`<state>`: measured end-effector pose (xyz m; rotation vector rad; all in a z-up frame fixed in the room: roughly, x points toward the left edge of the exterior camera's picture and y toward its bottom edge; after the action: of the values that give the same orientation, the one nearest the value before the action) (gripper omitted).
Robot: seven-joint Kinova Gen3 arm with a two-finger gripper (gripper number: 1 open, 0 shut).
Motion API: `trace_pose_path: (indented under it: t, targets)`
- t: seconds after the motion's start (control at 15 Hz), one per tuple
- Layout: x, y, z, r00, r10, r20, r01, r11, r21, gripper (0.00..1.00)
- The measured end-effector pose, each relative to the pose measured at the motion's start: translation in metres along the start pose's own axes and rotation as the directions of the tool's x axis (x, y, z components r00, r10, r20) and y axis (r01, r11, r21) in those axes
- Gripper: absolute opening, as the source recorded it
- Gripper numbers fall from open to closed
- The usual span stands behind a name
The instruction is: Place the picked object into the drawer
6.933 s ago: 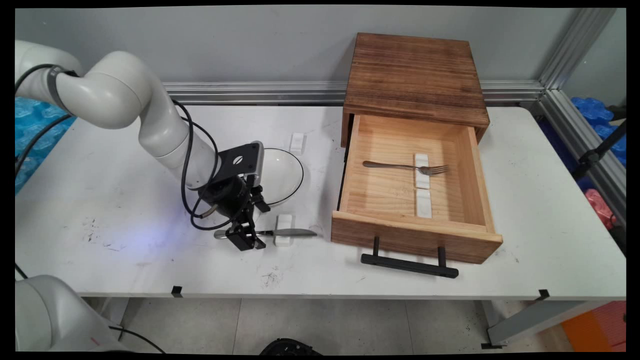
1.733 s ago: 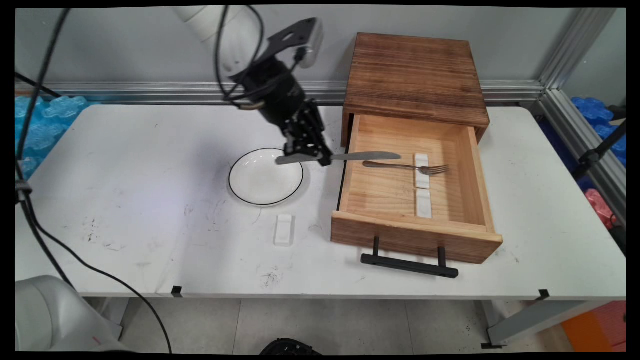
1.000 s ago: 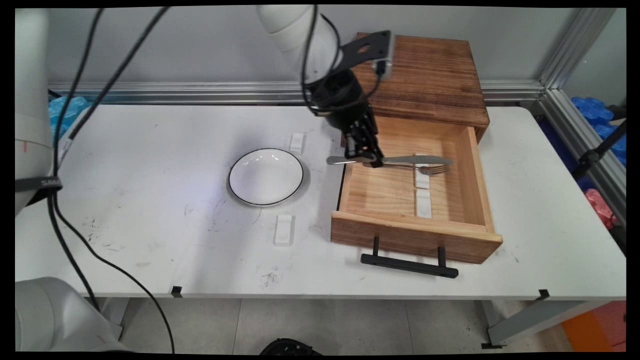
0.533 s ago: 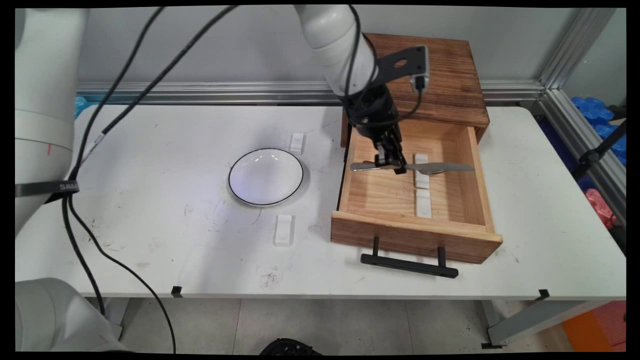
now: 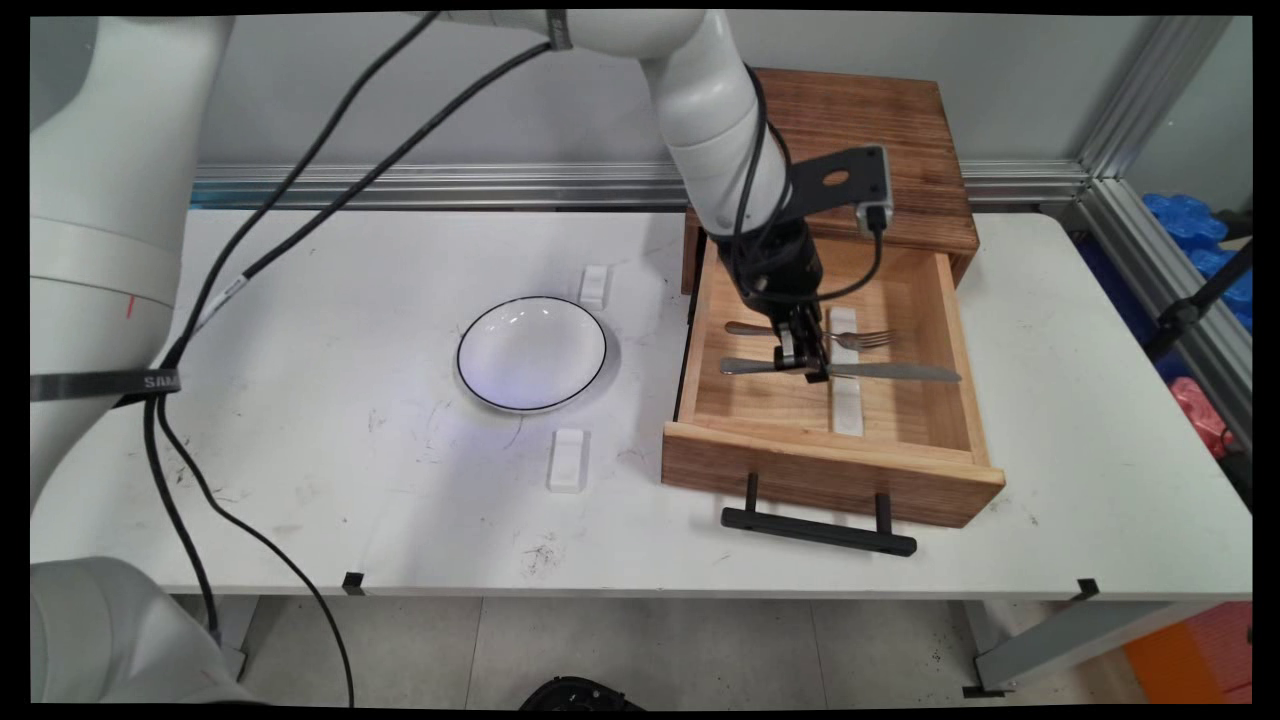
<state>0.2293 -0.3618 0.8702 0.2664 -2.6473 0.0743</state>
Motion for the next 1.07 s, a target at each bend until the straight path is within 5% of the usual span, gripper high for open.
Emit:
trace_pose_path:
  t: [1.07]
  targets:
    - [0.0,0.001,0.035,0.999,0.001,0.04,0.0,1.0,-0.005,0.0]
